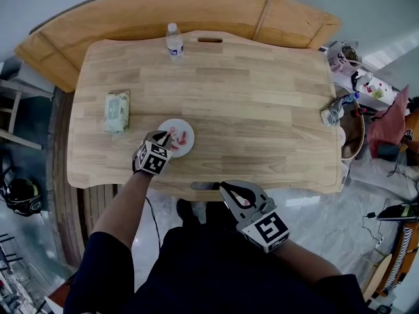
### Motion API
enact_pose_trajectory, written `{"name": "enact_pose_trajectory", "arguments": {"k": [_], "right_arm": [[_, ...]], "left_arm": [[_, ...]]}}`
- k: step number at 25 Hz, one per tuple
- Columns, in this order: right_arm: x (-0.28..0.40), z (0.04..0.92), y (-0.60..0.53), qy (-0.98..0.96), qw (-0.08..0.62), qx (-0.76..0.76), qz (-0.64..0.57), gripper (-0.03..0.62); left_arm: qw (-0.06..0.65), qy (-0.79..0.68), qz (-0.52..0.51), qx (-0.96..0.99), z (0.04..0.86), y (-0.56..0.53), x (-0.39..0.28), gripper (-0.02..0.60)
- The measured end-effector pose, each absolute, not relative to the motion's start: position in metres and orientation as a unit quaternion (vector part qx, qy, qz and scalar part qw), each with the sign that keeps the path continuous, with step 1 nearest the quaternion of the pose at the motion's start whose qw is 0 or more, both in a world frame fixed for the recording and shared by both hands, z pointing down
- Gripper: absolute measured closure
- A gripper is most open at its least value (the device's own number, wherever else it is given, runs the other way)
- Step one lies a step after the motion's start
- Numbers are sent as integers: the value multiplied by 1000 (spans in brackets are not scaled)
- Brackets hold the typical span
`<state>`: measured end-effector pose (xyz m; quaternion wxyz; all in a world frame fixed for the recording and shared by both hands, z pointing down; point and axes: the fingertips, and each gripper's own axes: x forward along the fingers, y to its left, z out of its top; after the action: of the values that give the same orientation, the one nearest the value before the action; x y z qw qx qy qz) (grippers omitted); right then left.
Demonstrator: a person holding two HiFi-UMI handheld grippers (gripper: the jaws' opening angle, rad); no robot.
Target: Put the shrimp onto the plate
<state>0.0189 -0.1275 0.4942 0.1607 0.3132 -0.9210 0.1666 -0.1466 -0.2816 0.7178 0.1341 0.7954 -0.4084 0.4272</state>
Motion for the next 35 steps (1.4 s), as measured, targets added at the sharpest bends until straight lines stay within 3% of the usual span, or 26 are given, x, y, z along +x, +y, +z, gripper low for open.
{"name": "enact_pose_trajectory", "arguments": {"k": [18,35], "right_arm": [[-9,452,-120,-934,123,311,126,583],[-31,442,-91,-941,117,297,111,584]], "left_arm": [[122,-428,332,832,596,-210,-142,546],[96,-398,203,890,456,-114,-95,560]]}}
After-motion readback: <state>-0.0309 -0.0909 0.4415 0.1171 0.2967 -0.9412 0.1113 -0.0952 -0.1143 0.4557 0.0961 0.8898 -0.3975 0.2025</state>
